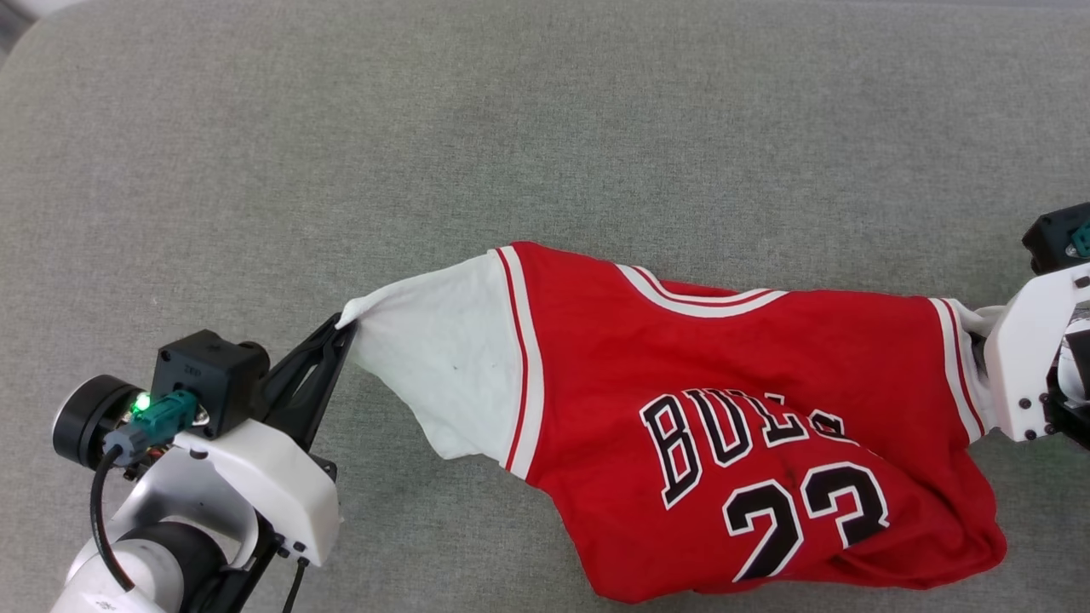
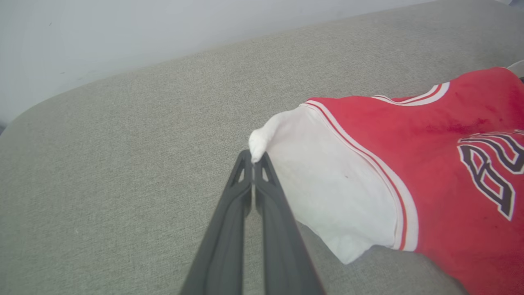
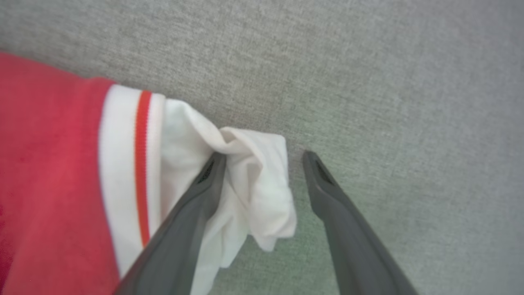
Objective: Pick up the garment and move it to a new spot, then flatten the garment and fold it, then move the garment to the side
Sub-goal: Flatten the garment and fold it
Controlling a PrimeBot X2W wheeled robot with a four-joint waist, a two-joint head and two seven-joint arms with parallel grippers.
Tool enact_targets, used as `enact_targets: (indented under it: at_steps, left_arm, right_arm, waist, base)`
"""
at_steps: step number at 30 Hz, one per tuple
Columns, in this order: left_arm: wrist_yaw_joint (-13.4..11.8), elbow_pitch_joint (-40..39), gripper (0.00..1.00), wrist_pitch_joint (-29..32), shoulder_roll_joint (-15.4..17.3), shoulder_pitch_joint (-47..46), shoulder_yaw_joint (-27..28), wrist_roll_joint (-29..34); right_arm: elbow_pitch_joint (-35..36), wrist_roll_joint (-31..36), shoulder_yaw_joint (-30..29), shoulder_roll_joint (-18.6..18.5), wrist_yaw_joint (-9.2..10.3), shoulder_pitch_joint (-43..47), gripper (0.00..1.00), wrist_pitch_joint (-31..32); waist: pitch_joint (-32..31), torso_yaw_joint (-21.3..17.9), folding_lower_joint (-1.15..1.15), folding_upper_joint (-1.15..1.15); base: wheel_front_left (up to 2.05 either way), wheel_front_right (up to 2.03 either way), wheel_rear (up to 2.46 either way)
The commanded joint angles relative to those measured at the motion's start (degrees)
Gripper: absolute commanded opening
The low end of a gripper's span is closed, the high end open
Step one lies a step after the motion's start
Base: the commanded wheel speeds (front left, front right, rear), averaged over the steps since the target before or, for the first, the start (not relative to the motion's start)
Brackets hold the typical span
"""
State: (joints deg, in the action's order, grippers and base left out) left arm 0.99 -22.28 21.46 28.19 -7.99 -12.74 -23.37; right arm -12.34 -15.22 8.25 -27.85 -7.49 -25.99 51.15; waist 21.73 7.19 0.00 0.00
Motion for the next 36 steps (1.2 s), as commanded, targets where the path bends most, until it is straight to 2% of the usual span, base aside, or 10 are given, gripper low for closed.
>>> enact_targets:
  at_steps: [1, 8, 14, 18, 28, 36]
  left_arm:
    - [0.24, 0.43, 0.0, -0.05, 0.14, -0.68, -0.06, -0.16]
    - [0.06, 1.87, 0.0, 0.05, 0.95, 0.3, 0.8, -0.9]
    - [-0.73, 2.18, 0.0, -0.51, 2.11, 1.39, 2.92, -1.52]
    - [-1.16, 1.35, 0.0, -0.93, 3.19, 1.88, 4.5, -1.74]
    - [-2.05, -2.83, 0.0, -1.48, 6.91, 2.17, 10.25, -2.11]
    - [-3.33, -6.44, 0.0, -3.05, 9.29, -0.77, 16.53, -3.1]
  right_arm:
    - [-2.59, -0.58, 1.68, 0.68, 0.01, 0.61, 0.0, -0.34]
    - [-3.39, -1.76, 1.49, -0.24, 0.04, -1.62, 0.0, -3.85]
    - [-0.7, -4.18, 0.9, -1.0, 0.02, -3.47, 0.0, -6.4]
    - [2.72, -5.87, 0.28, -2.1, 0.02, -3.91, 0.0, -7.44]
    - [14.39, -11.29, -3.75, -2.16, 0.02, -5.03, 0.0, -8.63]
    - [20.78, -13.22, -8.85, -0.08, 0.02, -6.7, 0.0, -10.47]
  waist:
    - [-0.19, 0.01, 0.0, 0.0]
    - [-2.78, -1.24, 0.0, 0.0]
    - [-6.97, -3.47, 0.0, 0.0]
    - [-9.94, -4.85, 0.0, 0.0]
    - [-14.32, -7.64, 0.0, 0.0]
    - [-16.02, -8.98, 0.0, 0.0]
  base:
    - [0.0, 0.0, 0.0]
    - [0.0, 0.0, 0.0]
    - [0.0, 0.0, 0.0]
    - [0.0, 0.0, 0.0]
    - [0.0, 0.0, 0.0]
    - [0.0, 0.0, 0.0]
